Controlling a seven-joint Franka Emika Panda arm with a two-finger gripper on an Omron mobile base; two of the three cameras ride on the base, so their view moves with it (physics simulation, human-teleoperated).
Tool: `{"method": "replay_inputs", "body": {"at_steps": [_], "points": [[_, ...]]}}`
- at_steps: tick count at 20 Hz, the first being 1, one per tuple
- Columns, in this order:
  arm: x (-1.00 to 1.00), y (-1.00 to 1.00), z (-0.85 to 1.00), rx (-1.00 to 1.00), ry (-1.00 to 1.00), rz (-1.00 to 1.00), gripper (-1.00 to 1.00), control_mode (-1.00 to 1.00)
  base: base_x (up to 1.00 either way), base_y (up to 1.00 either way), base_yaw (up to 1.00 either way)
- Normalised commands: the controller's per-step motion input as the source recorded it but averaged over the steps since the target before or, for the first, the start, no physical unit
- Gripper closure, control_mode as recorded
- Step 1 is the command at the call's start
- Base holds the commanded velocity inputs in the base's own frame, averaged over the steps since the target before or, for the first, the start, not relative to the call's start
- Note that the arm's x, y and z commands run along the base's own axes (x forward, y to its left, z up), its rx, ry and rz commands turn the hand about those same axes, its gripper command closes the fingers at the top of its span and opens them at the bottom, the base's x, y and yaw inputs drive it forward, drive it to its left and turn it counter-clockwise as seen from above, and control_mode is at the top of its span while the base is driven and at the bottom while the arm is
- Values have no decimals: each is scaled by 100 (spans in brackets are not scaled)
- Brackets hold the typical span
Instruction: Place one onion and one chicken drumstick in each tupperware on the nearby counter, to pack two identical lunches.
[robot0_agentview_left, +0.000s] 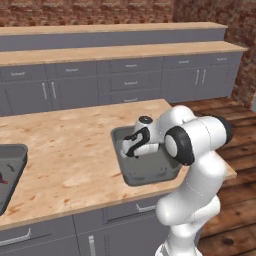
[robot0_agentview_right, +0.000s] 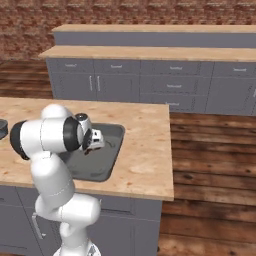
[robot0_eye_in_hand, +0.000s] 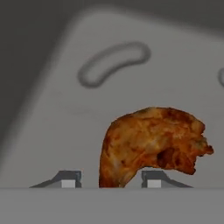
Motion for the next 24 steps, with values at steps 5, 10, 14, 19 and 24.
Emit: {"method": "replay_inputs", "body": {"at_steps": [5, 10, 14, 19, 24], "points": [[27, 3, 0, 0, 0, -6, -100, -100, 0, 0, 0], [-18, 0, 32, 0, 0, -6, -100, -100, 0, 0, 0], [-65, 0, 74, 0, 0, -3, -100, -100, 0, 0, 0], [-70, 0, 99, 0, 0, 0, -100, -100, 0, 0, 0], [-99, -26, 97, 0, 0, -13, -100, -100, 0, 0, 0]]}}
